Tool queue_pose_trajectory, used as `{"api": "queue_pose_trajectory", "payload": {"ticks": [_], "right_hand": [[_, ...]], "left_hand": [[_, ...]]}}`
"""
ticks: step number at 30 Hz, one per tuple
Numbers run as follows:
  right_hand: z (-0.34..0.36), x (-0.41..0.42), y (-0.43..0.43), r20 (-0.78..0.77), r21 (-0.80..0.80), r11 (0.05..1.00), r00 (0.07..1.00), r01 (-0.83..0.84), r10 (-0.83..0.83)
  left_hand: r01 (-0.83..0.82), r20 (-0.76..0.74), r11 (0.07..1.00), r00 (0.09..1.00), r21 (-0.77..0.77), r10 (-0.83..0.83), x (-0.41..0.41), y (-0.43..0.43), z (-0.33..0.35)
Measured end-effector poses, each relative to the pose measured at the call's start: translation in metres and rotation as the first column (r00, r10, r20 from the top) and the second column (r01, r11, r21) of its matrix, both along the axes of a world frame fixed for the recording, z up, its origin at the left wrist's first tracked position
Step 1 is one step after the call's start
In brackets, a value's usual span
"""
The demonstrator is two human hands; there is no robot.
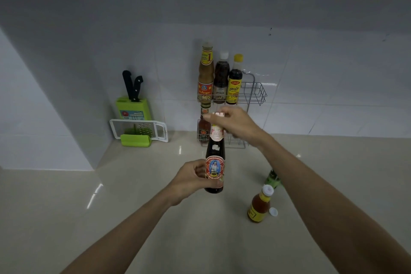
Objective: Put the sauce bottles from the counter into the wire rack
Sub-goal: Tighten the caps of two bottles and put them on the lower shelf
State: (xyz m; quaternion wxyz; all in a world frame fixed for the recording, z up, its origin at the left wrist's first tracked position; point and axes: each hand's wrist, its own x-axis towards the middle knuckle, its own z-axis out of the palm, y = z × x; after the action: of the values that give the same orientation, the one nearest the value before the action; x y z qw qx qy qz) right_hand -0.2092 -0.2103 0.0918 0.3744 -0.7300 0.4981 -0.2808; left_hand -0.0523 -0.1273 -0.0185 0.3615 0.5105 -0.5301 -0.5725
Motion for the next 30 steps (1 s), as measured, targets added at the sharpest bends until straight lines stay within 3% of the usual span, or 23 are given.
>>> {"api": "queue_pose_trajectory", "payload": {"ticks": [3,8,11,14,20,23,30], "right_hand": [[-0.042,-0.009,0.017,-0.085,0.111,0.993,0.996,-0.033,0.043],[-0.081,-0.012,0.012,0.046,0.172,0.985,0.998,0.025,-0.033],[-0.087,-0.015,-0.005,0.065,0.193,0.98,0.996,0.054,-0.067],[-0.091,-0.021,-0.033,0.109,0.157,0.979,0.983,0.132,-0.151],[-0.105,-0.018,-0.091,0.133,0.011,0.935,0.926,0.354,-0.352],[-0.121,-0.011,-0.119,0.177,0.007,0.922,0.907,0.386,-0.381],[-0.163,0.001,-0.165,0.054,0.019,0.918,0.916,0.397,-0.397]], "left_hand": [[-0.082,0.069,0.997,0.994,-0.001,0.082,0.001,-0.011,-0.014],[-0.092,0.139,0.996,0.986,-0.002,0.091,0.001,-0.032,-0.028],[0.0,0.083,0.999,0.997,0.054,-0.004,0.003,-0.053,-0.037],[0.093,0.128,0.989,0.986,0.116,-0.108,0.015,-0.088,-0.04],[-0.056,0.341,0.994,0.94,0.096,0.02,0.035,-0.165,-0.035],[-0.062,0.362,0.989,0.932,0.132,0.011,0.032,-0.205,-0.037],[-0.022,0.362,0.981,0.931,0.194,-0.051,0.021,-0.246,-0.048]]}}
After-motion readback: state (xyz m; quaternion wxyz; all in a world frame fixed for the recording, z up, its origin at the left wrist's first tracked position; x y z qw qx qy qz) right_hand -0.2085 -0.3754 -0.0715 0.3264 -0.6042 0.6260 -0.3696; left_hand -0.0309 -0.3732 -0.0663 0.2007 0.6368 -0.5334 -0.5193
